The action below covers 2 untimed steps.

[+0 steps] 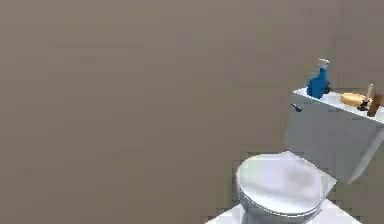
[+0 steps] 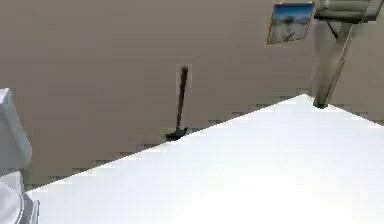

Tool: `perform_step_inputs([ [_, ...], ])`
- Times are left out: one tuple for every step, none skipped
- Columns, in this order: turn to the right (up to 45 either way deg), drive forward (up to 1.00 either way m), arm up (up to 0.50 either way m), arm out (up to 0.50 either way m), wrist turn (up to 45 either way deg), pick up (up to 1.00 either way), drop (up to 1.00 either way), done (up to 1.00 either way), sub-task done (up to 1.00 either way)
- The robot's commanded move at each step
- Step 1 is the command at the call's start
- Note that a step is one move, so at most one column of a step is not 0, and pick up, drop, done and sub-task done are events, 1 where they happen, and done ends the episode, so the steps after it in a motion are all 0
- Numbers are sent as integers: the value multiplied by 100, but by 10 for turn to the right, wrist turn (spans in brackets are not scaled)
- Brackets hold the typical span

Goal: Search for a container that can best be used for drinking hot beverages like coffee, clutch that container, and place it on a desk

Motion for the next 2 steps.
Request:
perform_step_inputs([
  [-450,0,0,0,0,0,0,0,0],
  [-450,0,0,0,0,0,0,0,0],
])
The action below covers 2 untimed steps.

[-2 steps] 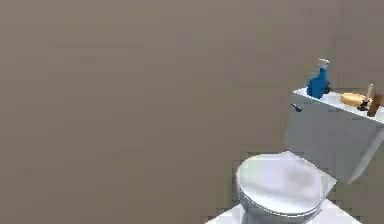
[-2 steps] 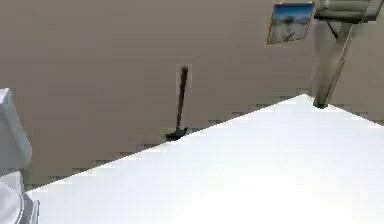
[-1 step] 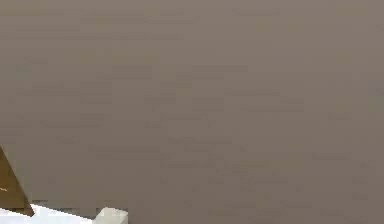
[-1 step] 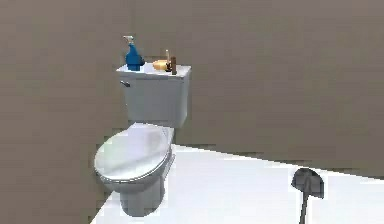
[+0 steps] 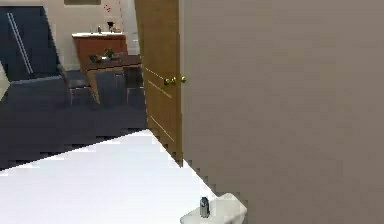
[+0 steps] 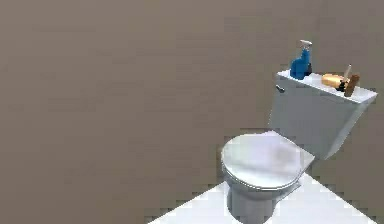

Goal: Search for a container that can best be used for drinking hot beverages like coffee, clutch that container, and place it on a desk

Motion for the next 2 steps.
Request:
perform_step_inputs([
  [-450,0,0,0,0,0,0,0,0],
  [-120,0,0,0,0,0,0,0,0],
])
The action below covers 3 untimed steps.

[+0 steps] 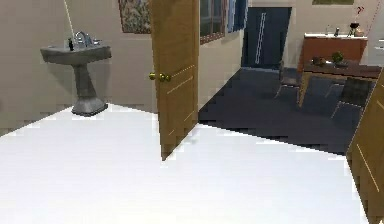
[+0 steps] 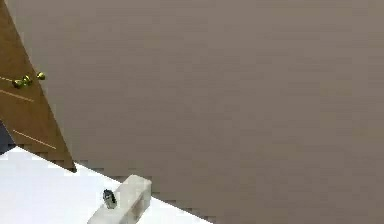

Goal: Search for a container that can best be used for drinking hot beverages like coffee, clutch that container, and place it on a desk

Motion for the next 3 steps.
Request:
perform_step_inputs([
  [0,35,0,0,0,0,0,0,0],
  [330,0,0,0,0,0,0,0,0],
  [0,70,0,0,0,0,0,0,0],
])
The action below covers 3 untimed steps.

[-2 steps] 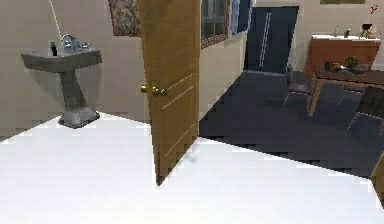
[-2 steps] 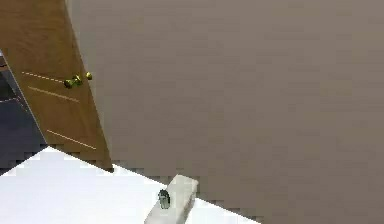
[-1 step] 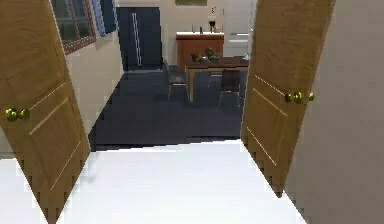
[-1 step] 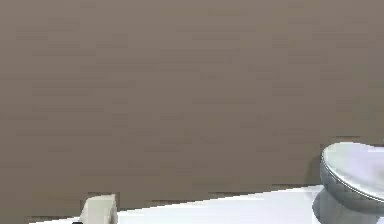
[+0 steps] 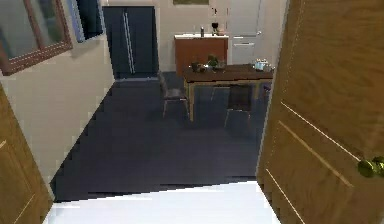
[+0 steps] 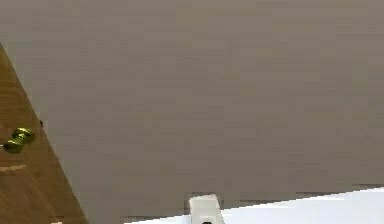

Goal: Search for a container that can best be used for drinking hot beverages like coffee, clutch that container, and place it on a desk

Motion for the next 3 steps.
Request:
perform_step_inputs([
  [60,0,0,0,0,0,0,0,0],
  [0,100,0,0,0,0,0,0,0],
  [0,65,0,0,0,0,0,0,0],
])
